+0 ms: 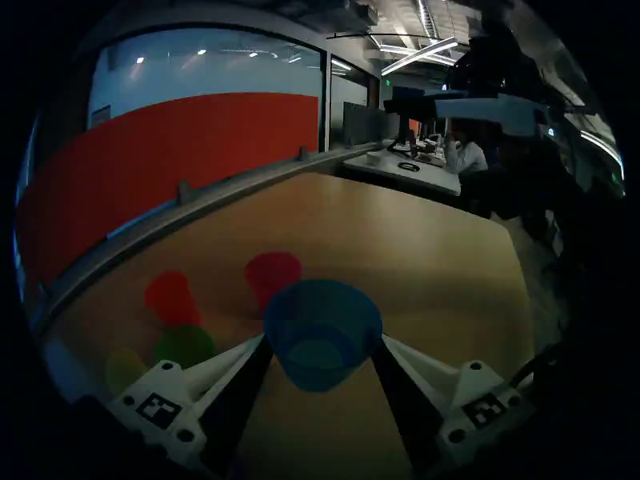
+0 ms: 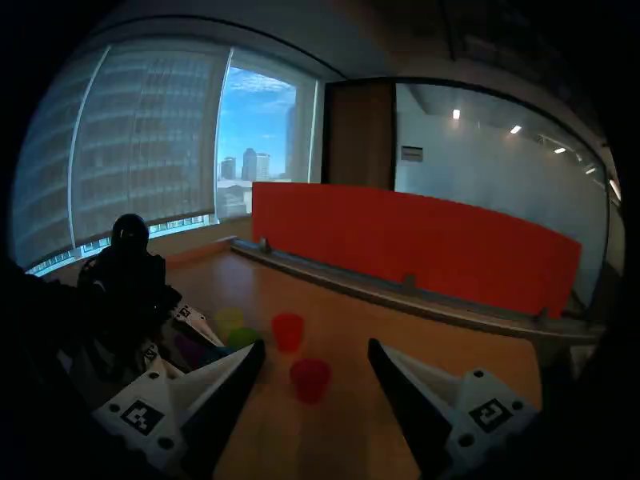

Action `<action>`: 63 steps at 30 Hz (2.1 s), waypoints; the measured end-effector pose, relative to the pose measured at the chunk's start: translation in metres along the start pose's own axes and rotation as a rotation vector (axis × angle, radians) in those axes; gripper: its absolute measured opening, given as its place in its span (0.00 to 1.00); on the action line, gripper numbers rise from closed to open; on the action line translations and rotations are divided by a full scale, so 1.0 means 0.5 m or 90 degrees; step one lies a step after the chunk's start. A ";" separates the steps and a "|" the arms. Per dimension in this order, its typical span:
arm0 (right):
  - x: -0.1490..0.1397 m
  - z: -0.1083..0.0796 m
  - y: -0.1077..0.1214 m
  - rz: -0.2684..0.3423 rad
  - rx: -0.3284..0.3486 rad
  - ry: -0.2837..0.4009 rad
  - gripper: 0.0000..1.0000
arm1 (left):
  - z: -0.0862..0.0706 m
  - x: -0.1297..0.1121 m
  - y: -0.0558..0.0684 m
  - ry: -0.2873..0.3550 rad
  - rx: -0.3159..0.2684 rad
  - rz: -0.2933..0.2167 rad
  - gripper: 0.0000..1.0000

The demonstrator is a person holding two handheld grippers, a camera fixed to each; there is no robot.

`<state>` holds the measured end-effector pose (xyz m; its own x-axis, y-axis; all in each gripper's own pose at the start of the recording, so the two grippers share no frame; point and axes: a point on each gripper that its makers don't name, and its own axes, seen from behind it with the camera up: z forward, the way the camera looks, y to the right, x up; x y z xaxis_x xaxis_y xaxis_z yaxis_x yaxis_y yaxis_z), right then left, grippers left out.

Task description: Pour water

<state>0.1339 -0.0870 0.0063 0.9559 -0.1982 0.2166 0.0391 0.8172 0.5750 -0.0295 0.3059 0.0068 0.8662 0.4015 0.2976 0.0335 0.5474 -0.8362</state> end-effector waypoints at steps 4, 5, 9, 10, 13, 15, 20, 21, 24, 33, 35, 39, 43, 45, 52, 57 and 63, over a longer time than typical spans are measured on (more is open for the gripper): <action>0.005 -0.002 -0.004 -0.002 0.001 0.004 0.99 | -0.022 0.032 -0.003 0.029 0.001 -0.002 0.85; 0.006 -0.003 -0.005 -0.002 0.001 0.005 1.00 | -0.027 0.040 -0.004 0.036 0.002 -0.004 0.85; 0.012 -0.005 -0.009 -0.003 0.003 0.008 1.00 | -0.048 0.072 -0.007 0.064 0.003 -0.009 0.85; 0.013 -0.006 -0.009 -0.004 0.003 0.009 1.00 | -0.054 0.080 -0.008 0.071 0.004 -0.011 0.85; 0.016 -0.006 -0.012 -0.006 0.003 0.010 1.00 | -0.069 0.099 -0.009 0.089 0.003 -0.016 0.85; 0.017 -0.005 -0.014 -0.007 0.004 0.011 0.99 | -0.078 0.108 -0.010 0.099 0.001 -0.019 0.85; 0.019 -0.004 -0.018 -0.009 0.005 0.011 1.00 | -0.101 0.130 -0.012 0.122 -0.001 -0.016 0.85; 0.020 -0.003 -0.018 -0.009 0.005 0.011 1.00 | -0.106 0.135 -0.012 0.128 -0.001 -0.014 0.85; 0.022 -0.002 -0.020 -0.010 0.005 0.012 1.00 | -0.119 0.150 -0.015 0.145 0.002 -0.011 0.85; 0.029 -0.002 -0.023 -0.013 0.005 0.015 0.99 | -0.155 0.191 -0.028 0.198 0.012 -0.011 0.85; 0.029 -0.002 -0.023 -0.013 0.005 0.015 0.99 | -0.163 0.200 -0.031 0.208 0.014 -0.012 0.85; 0.031 -0.002 -0.024 -0.012 0.005 0.017 1.00 | -0.178 0.216 -0.038 0.227 0.019 -0.015 0.85; 0.033 -0.002 -0.026 -0.013 0.005 0.019 0.99 | -0.190 0.228 -0.040 0.242 0.017 -0.012 0.85; 0.034 -0.002 -0.027 -0.012 0.005 0.020 0.99 | -0.195 0.232 -0.040 0.247 0.018 -0.010 0.85; 0.037 0.001 -0.032 -0.010 0.008 0.024 1.00 | -0.212 0.252 -0.047 0.262 0.031 -0.005 0.85; 0.039 0.001 -0.032 -0.012 0.008 0.025 1.00 | -0.223 0.266 -0.054 0.276 0.036 -0.007 0.85; 0.038 0.001 -0.030 -0.012 0.006 0.025 0.99 | -0.233 0.270 -0.064 0.280 0.046 -0.004 0.85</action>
<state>0.1515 -0.1033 0.0024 0.9656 -0.1924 0.1748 0.0550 0.8085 0.5859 0.1442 0.2572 0.0201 0.9963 0.0564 0.0655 0.0181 0.6044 -0.7965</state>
